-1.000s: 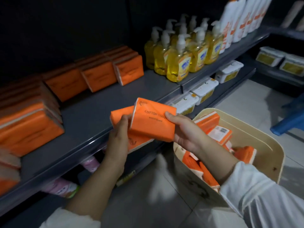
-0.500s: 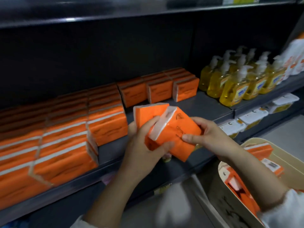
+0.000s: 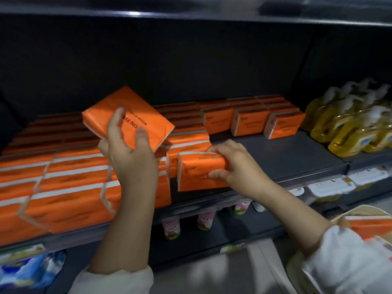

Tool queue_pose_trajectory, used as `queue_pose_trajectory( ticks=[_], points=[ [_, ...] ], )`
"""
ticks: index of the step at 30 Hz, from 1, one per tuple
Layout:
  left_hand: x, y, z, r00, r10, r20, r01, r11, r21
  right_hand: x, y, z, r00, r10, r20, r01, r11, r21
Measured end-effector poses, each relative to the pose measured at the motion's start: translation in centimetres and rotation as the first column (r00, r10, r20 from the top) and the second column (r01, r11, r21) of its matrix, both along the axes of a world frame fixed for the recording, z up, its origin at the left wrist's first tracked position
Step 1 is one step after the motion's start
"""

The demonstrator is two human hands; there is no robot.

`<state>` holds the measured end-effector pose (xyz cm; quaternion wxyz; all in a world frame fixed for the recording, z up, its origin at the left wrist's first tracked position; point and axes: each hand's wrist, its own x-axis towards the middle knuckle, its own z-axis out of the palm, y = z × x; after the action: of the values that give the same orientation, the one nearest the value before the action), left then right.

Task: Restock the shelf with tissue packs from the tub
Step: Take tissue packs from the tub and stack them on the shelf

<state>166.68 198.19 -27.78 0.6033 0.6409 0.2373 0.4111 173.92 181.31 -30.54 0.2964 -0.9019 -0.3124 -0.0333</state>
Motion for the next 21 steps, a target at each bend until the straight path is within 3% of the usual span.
queue_pose_trajectory(
  ticks=[6,12,18,21],
  points=[
    [-0.1,2.0,-0.3,0.999,-0.048,0.001,0.048,0.994,-0.097,1.1,3.3,-2.1,0.991,-0.037,0.132,0.051,0.994,-0.101],
    [0.0,2.3,-0.4,0.984,-0.175,-0.045,0.172,0.983,-0.071,0.6,3.5,-3.6,0.956,-0.125,0.266,0.141,0.989,-0.039],
    [-0.3,0.3,-0.2,0.938,-0.34,-0.061,0.344,0.938,0.053,-0.1,2.9,-2.8,0.977,-0.128,0.168,0.132,0.991,-0.012],
    [-0.4,-0.5,0.0,0.907,-0.42,-0.038,0.422,0.903,0.083,-0.7,2.0,-2.1,0.977,-0.18,0.117,0.167,0.979,0.114]
  ],
)
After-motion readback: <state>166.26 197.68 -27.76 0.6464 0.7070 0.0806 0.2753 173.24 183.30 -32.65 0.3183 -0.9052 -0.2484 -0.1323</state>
